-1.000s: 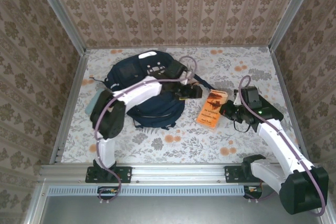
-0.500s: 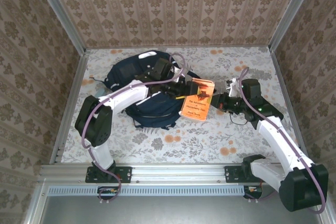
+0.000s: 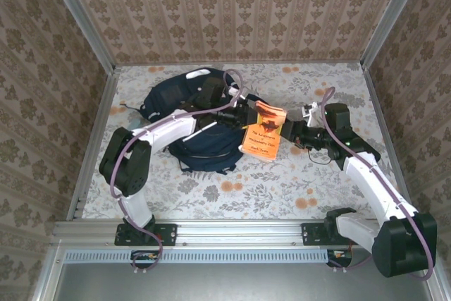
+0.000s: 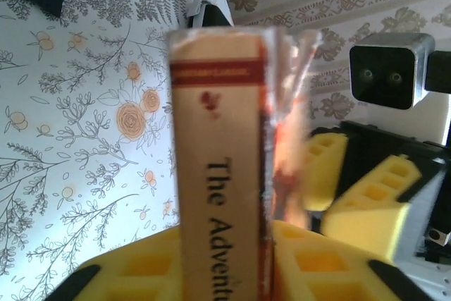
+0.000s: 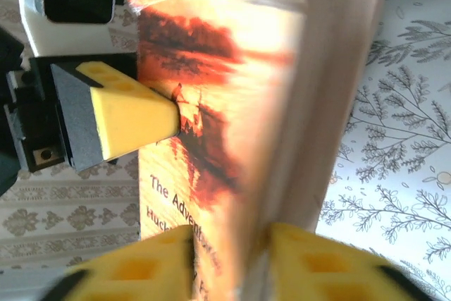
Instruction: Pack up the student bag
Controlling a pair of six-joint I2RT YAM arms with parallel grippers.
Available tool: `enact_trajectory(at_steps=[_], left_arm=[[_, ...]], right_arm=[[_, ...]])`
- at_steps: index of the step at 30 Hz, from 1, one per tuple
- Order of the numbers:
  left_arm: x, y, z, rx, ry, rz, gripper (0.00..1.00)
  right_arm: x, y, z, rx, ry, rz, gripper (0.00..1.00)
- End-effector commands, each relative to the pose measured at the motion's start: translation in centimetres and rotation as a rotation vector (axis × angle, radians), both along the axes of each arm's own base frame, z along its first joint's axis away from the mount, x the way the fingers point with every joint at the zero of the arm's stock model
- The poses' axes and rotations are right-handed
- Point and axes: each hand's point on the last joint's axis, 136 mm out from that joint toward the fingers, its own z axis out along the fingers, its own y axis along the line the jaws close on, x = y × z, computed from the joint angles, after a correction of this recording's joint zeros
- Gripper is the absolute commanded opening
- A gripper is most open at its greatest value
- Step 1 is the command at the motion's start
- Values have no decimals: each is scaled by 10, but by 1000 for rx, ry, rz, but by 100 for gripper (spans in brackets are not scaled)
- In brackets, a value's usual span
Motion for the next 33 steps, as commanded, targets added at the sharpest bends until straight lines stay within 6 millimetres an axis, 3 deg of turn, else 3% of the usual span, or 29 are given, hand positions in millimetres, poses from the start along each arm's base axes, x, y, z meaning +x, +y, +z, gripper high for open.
enact_trajectory(at_steps=[1,6,12,17,26,33], left_arm=[[16,14,29,-36,-64,97,21],[53,47,38,-27,-57,368,20],[81,69,56,-47,-65,587,21],[92,74,71,-130,-30,686,21],[92,65,95,-278,5,755,22],[86,56,97,-329,50,750,23]], right_arm=[[2,-7,15,20,-41,-66,70],[4,-13,15,168,-31,-211,90],[0,16,28,326,-67,-236,99],[4,42,41,440,-53,-266,100],[34,56,59,579,-14,-356,100],[56,69,56,650,55,-371,93]])
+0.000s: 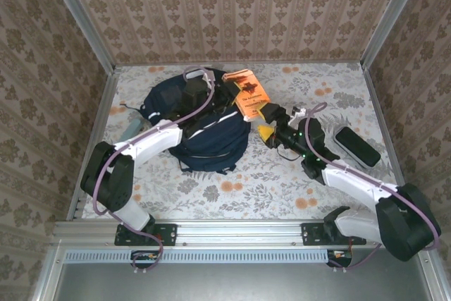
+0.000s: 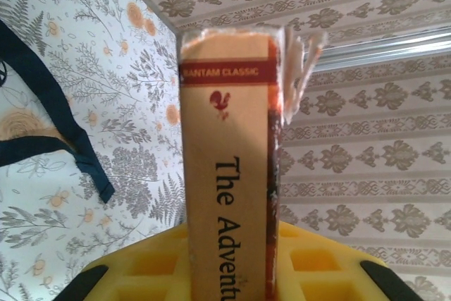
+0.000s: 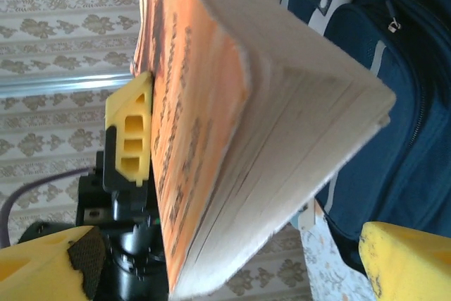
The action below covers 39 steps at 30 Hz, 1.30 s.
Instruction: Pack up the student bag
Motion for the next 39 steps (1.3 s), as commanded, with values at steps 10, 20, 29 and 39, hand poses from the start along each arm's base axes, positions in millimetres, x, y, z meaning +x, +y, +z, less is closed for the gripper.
enact_trajectory(at_steps=[10,20,29,39], left_arm=[[-11,-5,26,-160,-4,-11,23],[-20,-1,3,-138,44,-16,30],[-38,52,-49,284,65,19,81],[-73,89,-82,915,-89,-333,99]], right_arm=[[21,-5,31,93,-84,-94,68],[18,-18,22,9,-88,-145,33],[-5,-55,2,-368,-57,-198,20],[-39,-101,-22,-655,15,-167,20]])
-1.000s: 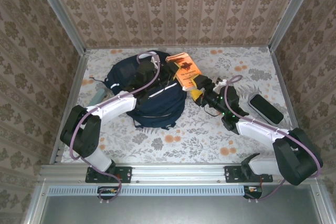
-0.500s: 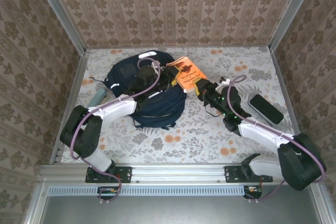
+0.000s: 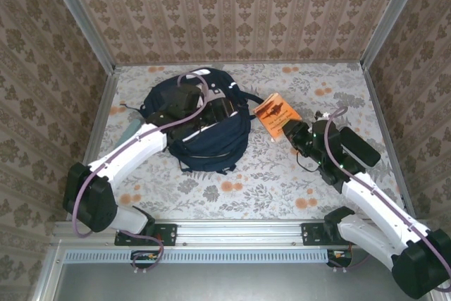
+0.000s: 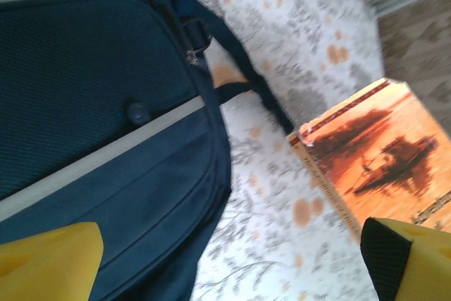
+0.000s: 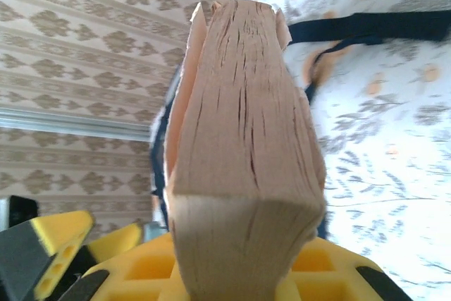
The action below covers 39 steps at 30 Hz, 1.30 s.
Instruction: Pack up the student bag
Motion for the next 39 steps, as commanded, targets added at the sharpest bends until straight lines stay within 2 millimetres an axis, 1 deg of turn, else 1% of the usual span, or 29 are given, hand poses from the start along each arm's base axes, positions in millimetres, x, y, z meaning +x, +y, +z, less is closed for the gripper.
enact_trajectory(at_steps=[1,4,8,12,15,17,21,23,26,31,36,39], left_arm=[[-22,18,-33,321,-3,-237,100],[-22,20,-45,461,-8,-312,100],[-20,10,-58,596,-29,-428,100],[-18,1,-70,671,-20,-526,92],[-10,3,-74,730,-20,-527,84],[-7,1,-78,750,-10,-543,81],[-8,-6,-88,814,12,-595,81],[-6,-3,-94,900,18,-600,81],[-4,-1,-101,985,30,-602,81],[-1,-3,-109,1065,17,-614,78],[11,-1,-113,1156,-4,-596,67],[16,-2,-114,1198,-28,-600,57]], right_arm=[[-11,-13,3,-133,11,20,20],[-17,-20,-3,-159,32,14,20],[-22,-25,-13,-163,61,5,20],[-25,-26,-22,-156,91,1,20],[-26,-26,-27,-151,104,4,20],[-27,-25,-30,-146,112,7,20],[-28,-25,-31,-139,119,8,20],[-29,-25,-31,-135,120,7,21],[-30,-25,-32,-134,123,7,21],[-29,-25,-32,-131,127,5,21],[-29,-24,-33,-126,131,7,21],[-29,-24,-33,-124,130,8,21]])
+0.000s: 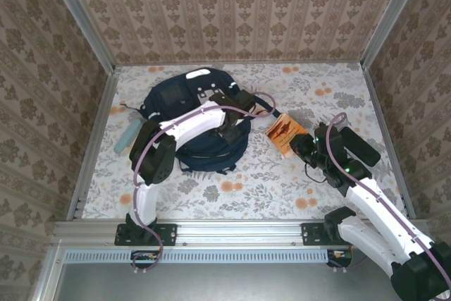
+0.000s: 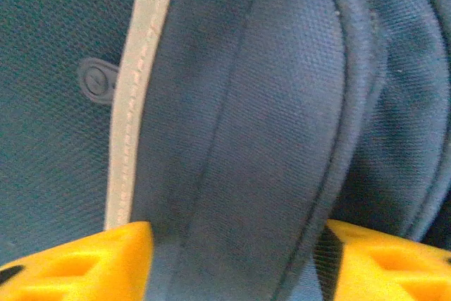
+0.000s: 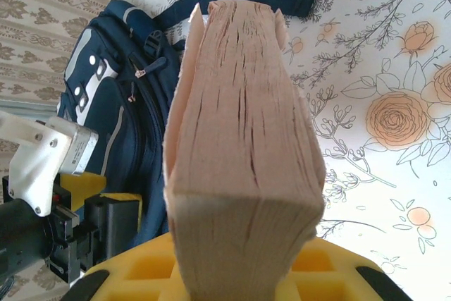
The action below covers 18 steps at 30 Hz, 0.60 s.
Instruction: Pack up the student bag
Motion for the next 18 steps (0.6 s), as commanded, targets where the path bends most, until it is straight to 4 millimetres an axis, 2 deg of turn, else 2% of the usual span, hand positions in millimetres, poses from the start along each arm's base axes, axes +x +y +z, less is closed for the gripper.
enact_trajectory(at_steps=[1,5,9,15,18], left_arm=[[10,6,6,99,-61,-32,52],[15,-3,20,92,-110,-63,30],[19,-18,47,41,-188,-102,11],[22,-38,104,-7,-392,-159,0],[22,-45,138,-33,-508,-170,0]], right_arm=[[2,2,8,30,-30,3,21],[0,1,10,29,-33,4,21],[-3,-4,14,10,-42,-5,21],[-13,-15,23,-8,-64,-22,22],[-18,-15,28,-8,-83,-5,22]])
